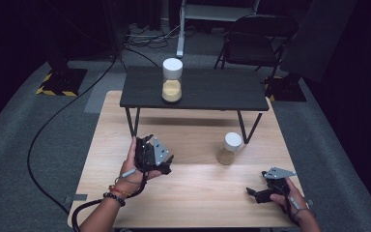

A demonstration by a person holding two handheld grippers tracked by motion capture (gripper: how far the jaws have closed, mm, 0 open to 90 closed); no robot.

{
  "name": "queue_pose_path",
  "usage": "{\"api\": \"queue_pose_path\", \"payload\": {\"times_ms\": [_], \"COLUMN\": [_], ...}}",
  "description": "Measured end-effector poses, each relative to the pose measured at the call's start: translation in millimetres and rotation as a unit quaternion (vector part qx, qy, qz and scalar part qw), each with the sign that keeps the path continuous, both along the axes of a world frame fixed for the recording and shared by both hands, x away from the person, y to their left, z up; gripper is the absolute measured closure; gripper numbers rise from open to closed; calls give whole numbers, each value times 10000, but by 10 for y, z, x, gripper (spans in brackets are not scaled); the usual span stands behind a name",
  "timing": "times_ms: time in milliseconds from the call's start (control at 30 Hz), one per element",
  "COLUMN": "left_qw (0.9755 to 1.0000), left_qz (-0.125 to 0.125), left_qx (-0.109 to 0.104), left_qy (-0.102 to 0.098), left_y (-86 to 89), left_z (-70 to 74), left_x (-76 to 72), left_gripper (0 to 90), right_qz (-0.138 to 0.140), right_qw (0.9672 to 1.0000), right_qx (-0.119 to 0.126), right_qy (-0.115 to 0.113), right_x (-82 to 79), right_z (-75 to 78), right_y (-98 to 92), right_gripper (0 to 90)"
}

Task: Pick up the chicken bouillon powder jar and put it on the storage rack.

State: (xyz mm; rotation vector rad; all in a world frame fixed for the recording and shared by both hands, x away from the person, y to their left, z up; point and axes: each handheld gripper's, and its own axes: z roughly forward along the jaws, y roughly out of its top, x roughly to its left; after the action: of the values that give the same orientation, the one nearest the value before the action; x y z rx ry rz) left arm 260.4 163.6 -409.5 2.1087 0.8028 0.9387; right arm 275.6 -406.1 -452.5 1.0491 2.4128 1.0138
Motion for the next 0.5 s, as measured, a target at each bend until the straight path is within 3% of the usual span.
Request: {"api": "queue_pose_path", "payload": {"times_ms": [267, 500], "left_qw": [9992, 9978], "left_qz": [295, 395], "left_qx": [83, 97], "left_qy": [258, 525], "left_y": [95, 181], "left_z": [-157, -249], "left_x": [-77, -135], "left_gripper": [23, 32], "right_qz": [2, 0], "right_qw": [10000, 10000], "right_qx": [-1, -1], "right_qy": [-1, 0], "right_x": [0, 0], "right_z": [0, 0], "right_y": [0, 0], "right_gripper": [0, 0]}}
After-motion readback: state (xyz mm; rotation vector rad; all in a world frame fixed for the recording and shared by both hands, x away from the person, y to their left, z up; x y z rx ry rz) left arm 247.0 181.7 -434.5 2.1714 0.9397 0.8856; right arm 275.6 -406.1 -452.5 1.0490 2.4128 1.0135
